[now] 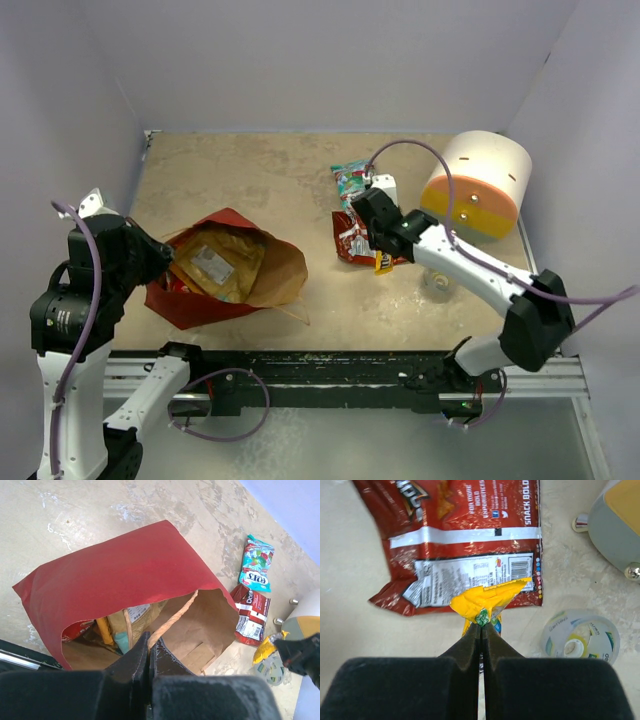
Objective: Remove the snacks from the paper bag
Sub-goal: Place the snack at the center of the board, then take out the snack from the paper bag.
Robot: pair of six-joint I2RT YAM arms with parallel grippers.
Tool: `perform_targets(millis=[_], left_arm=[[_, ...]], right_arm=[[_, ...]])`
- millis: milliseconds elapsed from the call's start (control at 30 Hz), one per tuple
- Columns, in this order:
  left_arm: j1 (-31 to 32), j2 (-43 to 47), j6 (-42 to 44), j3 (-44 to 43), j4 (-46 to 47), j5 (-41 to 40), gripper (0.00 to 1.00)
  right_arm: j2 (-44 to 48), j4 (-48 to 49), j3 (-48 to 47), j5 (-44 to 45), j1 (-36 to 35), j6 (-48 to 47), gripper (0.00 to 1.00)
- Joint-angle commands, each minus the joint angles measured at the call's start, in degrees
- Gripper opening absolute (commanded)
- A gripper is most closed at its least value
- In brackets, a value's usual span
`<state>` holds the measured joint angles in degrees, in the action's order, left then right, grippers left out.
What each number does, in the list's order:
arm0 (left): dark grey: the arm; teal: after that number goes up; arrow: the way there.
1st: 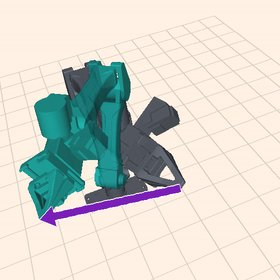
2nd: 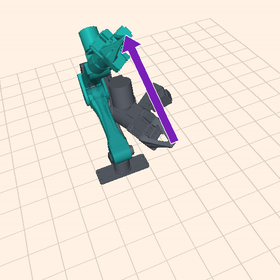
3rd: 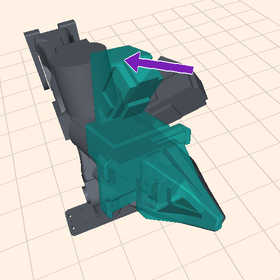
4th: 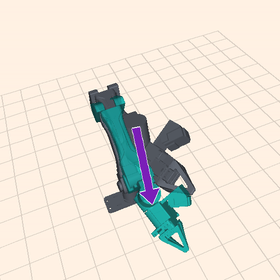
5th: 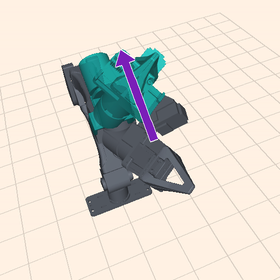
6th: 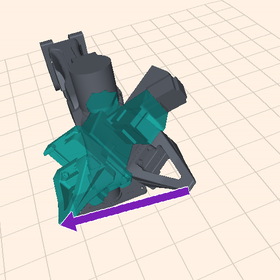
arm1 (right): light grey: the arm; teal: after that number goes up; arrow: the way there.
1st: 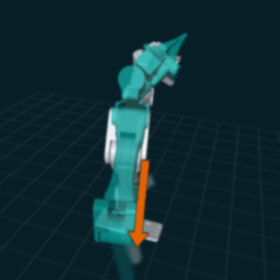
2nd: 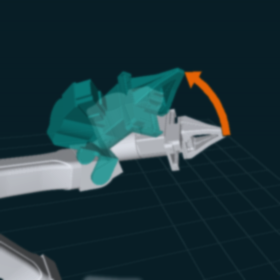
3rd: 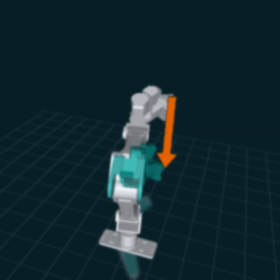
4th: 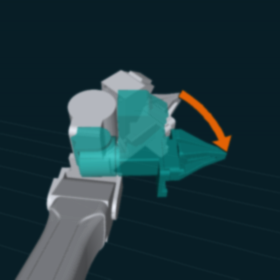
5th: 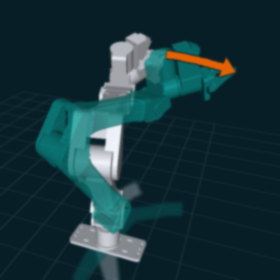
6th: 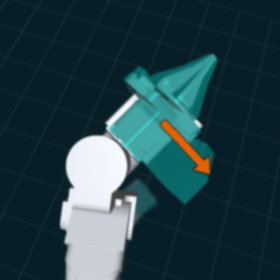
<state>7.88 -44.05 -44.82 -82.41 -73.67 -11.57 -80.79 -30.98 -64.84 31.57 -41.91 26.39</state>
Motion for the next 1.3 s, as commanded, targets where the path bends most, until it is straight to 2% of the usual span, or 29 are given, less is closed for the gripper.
perform_targets(millis=[0, 167, 300, 433, 500, 600, 700, 867, 1000, 1133, 1267], left_arm=[[0.0, 0.5, 0.6, -2.2, 2.2, 1.2, 0.02], [-0.1, 0.9, 1.5, -2.5, 2.2, 2.2, 0.05], [-0.1, 0.9, 2.4, -2.6, 2.1, 3.3, 0.05], [-0.1, 1.0, 3.9, -2.6, 2.1, 4.4, 0.01], [0.0, 0.9, 5.3, -2.7, 2.5, 5.7, 0.0], [0.0, 1.3, 7.4, -2.5, 3.3, 7.1, 0.0], [0.0, 2.1, 8.3, -1.9, 3.8, 7.6, 0.0], [0.0, 3.1, 8.3, -1.0, 4.5, 8.3, 0.0], [0.0, 3.4, 7.2, -0.6, 4.2, 7.5, 0.0], [0.0, 3.1, 6.7, -0.7, 3.4, 6.8, 0.0], [0.0, 3.1, 6.6, -0.5, 2.8, 6.1, 0.0]], right_arm=[[-3.9, -2.6, -5.5, -1.9, 5.5, -0.8, 0.0], [-10.5, 0.9, -9.4, -2.4, 9.8, -4.2, 0.0], [-15.6, 4.1, -12.3, -3.1, 10.6, -7.4, 0.0], [-21.6, 4.7, -15.6, -7.4, 10.6, -7.9, 0.02], [-23.4, 5.5, -16.3, -9.0, 10.6, -8.0, 0.13], [-24.7, 5.5, -18.0, -10.7, 10.6, -9.3, 0.38], [-22.6, 5.1, -18.8, -11.6, 10.6, -10.3, 0.46], [-14.6, 7.0, -17.0, -14.8, 10.6, -13.1, 0.49], [-9.9, 11.0, -15.1, -24.5, 10.2, -10.8, 0.5], [-4.3, 23.3, -9.3, -39.3, 6.7, -10.8, 0.5], [3.1, 39.5, -2.2, -44.1, -5.2, -20.0, 0.5]])
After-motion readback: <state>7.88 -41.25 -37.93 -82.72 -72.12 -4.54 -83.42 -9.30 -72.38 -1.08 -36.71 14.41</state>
